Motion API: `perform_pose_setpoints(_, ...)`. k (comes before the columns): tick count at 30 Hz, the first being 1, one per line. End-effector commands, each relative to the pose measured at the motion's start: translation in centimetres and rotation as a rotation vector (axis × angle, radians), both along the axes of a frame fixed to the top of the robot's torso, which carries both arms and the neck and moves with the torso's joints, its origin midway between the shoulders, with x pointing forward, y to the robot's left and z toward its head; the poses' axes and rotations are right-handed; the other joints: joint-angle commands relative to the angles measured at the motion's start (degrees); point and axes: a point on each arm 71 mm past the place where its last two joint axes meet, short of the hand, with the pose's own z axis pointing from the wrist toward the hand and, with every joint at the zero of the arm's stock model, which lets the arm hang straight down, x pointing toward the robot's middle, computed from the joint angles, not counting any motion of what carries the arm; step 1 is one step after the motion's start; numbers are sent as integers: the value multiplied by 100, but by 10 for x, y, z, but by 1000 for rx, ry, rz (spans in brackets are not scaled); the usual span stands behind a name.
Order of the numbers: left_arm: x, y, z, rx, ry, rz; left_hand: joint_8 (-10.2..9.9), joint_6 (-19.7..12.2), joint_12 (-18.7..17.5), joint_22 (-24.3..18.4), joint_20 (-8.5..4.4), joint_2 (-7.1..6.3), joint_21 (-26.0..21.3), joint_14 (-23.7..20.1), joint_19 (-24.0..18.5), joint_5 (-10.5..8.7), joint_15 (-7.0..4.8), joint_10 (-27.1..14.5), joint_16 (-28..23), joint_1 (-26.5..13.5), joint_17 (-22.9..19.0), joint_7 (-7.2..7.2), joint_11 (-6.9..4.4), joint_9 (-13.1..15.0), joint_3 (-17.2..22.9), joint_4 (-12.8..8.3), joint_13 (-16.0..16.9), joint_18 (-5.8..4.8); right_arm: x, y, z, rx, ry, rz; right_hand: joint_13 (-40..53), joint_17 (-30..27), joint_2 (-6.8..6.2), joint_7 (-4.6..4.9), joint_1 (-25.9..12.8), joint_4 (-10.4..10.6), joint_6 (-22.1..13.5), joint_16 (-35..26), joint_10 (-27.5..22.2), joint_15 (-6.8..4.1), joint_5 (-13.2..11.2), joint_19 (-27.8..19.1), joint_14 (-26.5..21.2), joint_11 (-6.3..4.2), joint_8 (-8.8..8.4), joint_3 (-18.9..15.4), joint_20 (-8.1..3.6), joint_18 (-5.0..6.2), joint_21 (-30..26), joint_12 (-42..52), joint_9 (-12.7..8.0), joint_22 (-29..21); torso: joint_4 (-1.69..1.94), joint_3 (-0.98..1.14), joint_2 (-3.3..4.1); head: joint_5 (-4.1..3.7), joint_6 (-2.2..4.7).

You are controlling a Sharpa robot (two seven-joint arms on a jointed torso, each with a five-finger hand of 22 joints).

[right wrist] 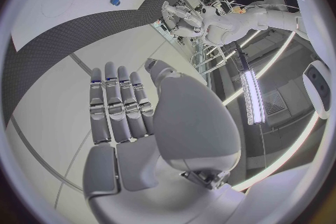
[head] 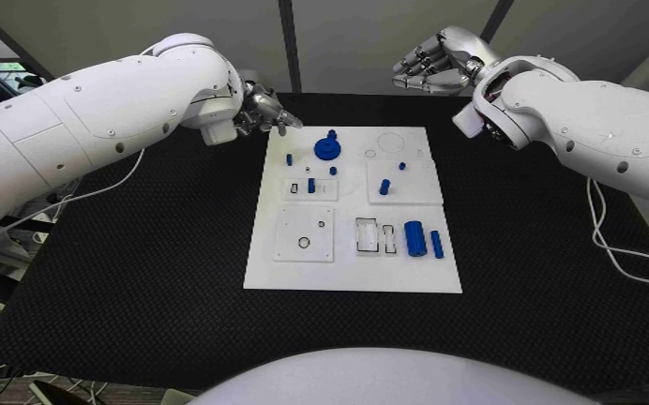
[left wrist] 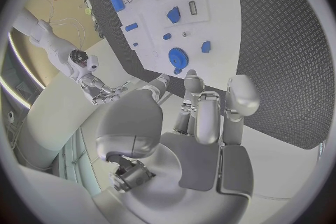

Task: Assemble the parts on the task board

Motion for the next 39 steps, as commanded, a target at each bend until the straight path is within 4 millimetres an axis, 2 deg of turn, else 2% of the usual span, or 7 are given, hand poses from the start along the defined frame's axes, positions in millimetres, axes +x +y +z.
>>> perform_pose_setpoints(1, -3, -3, -4, 11, 26, -37, -26, 54, 45, 47, -3, 26, 49, 339, 71, 23, 5, 74, 59, 39, 878, -6, -19, -38, -60, 11, 29, -93, 0, 0, 1, 0, -2, 4, 5, -8, 17, 29, -55, -42, 11, -1, -20, 9, 21, 20, -50, 6, -27, 5, 12, 36, -16, 6, 7, 1, 7, 2, 0, -6, 10)
perform_pose_setpoints(8, -13, -9, -22, 31, 78, -80, -65, 113, 94, 177, -21, 46, 172, 378, 191, 19, -16, 146, 134, 32, 935, -21, -38, -129, -127, 69, 47, -125, 0, 0, 1, 1, -4, 2, 5, -10, 21, 28, -52, -45, 13, -1, -19, 8, 23, 21, -49, 5, -27, 10, 12, 37, -19, 7, 7, 1, 0, -1, -3, -21, 31)
perform_pose_setpoints(14, -20, -17, -39, 68, 99, -113, -240, 101, 246, 530, -36, 95, 523, 469, 484, 16, -23, 324, 333, 48, 1103, -2, -33, -329, -227, 150, 155, -217, 0, 0, 1, 2, -7, -1, 4, -11, 21, 27, -50, -48, 12, 0, -20, 9, 23, 22, -49, 5, -28, 12, 11, 37, -20, 6, 7, 1, 0, -8, -1, -30, 42)
perform_pose_setpoints(19, -22, -25, -51, 105, 118, -138, -272, 156, 348, 665, -43, 124, 659, 474, 585, 19, -33, 422, 340, 63, 1106, -14, -44, -384, -250, 171, 244, -251, 0, 0, 1, 2, -7, -1, 4, -11, 21, 27, -50, -48, 12, 0, -20, 9, 23, 22, -49, 5, -28, 12, 11, 37, -20, 6, 7, 1, 2, 0, 3, -28, 51)
perform_pose_setpoints(24, -22, -34, -56, 117, 124, -152, -289, 196, 377, 693, -49, 126, 685, 474, 608, 16, -39, 456, 339, 57, 1105, -22, -51, -418, -279, 190, 263, -257, 0, 1, 1, 2, -6, 1, 4, -11, 21, 27, -50, -48, 12, 0, -20, 9, 23, 22, -49, 5, -28, 12, 11, 37, -20, 6, 7, 1, -8, -4, 8, -18, 49)
perform_pose_setpoints(30, -20, -41, -58, 134, 128, -164, -303, 274, 444, 759, -59, 135, 747, 476, 654, 14, -50, 518, 342, 23, 1106, -41, -66, -463, -334, 239, 320, -273, 0, 2, 1, 2, -5, 2, 4, -14, 21, 28, -46, -54, 11, 0, -22, 11, 24, 24, -49, 6, -30, 17, 10, 38, -24, 5, 7, 1, -11, 4, 5, -21, 31)
perform_pose_setpoints(39, -20, -51, -59, 148, 144, -192, -285, 379, 490, 805, -73, 153, 787, 477, 682, 18, -67, 564, 343, 30, 1106, -72, -90, -485, -366, 259, 358, -283, 0, 3, 1, 2, -3, 4, 3, -16, 22, 29, -48, -55, 11, 1, -22, 11, 24, 25, -49, 7, -30, 19, 10, 38, -26, 5, 7, 1, -1, 4, 5, -42, 1)
